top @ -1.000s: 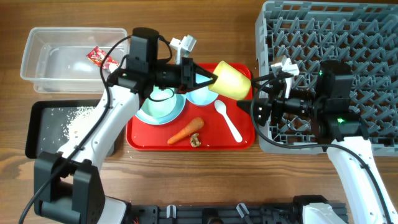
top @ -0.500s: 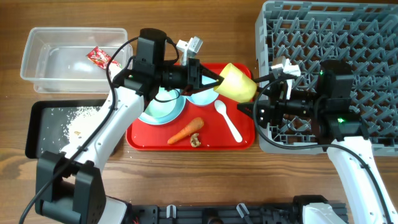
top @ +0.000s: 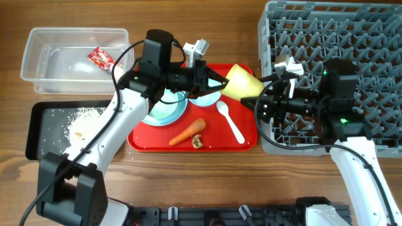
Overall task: Sort waste into correct bins and load items into the dishwasher rack
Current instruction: 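Hand the yellow cup from the left gripper to the right gripper, then place the yellow cup in the rack's right side with the right gripper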
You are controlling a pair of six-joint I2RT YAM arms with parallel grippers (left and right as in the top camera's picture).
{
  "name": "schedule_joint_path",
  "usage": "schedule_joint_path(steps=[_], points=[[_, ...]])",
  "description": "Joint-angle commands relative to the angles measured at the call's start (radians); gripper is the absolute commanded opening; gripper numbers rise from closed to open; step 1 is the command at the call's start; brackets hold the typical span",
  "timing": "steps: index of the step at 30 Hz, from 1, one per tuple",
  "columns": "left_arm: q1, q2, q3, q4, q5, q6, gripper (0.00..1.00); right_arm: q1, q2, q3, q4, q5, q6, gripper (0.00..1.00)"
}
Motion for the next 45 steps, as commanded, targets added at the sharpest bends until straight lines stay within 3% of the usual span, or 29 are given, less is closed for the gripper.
schedule_joint_path(steps=[1, 11, 15, 17, 21, 25, 31, 34, 36, 41, 45], points=[[-0.011, -0.006, 0.006, 0.003, -0.016, -0.018, 0.04, 0.004, 0.003, 0.022, 0.023, -0.019, -0.006, 0.72], [-0.011, -0.006, 0.006, 0.003, -0.017, -0.017, 0.04, 0.004, 0.003, 0.022, 0.031, 0.003, -0.005, 0.61], [-0.011, -0.006, 0.006, 0.003, -0.057, -0.013, 0.17, 0.004, 0.003, 0.022, 0.030, 0.099, 0.045, 0.58], [-0.011, -0.006, 0.006, -0.004, -0.133, 0.053, 0.24, 0.004, 0.003, 0.022, 0.023, 0.199, 0.072, 0.57], [-0.009, -0.006, 0.006, -0.109, -0.375, 0.147, 0.30, 0.004, 0.003, 0.022, -0.042, 0.415, 0.080, 0.54], [-0.007, -0.007, 0.006, -0.287, -0.649, 0.198, 0.31, 0.001, -0.014, 0.031, -0.148, 0.598, 0.158, 0.52], [-0.008, -0.071, 0.006, -0.489, -0.932, 0.323, 0.30, -0.111, -0.021, 0.252, -0.533, 0.776, 0.207, 0.49], [-0.008, -0.127, 0.006, -0.546, -1.077, 0.325, 0.32, -0.178, -0.014, 0.380, -0.679, 0.842, 0.200, 0.48], [-0.008, -0.162, 0.006, -0.574, -1.125, 0.325, 0.37, -0.228, -0.003, 0.442, -0.755, 0.895, 0.199, 0.48], [-0.008, -0.182, 0.006, -0.590, -1.132, 0.325, 0.37, -0.370, 0.056, 0.494, -0.866, 1.040, 0.195, 0.48], [-0.008, -0.182, 0.006, -0.592, -1.132, 0.325, 0.37, -0.539, 0.182, 0.498, -0.879, 1.058, 0.208, 0.48]])
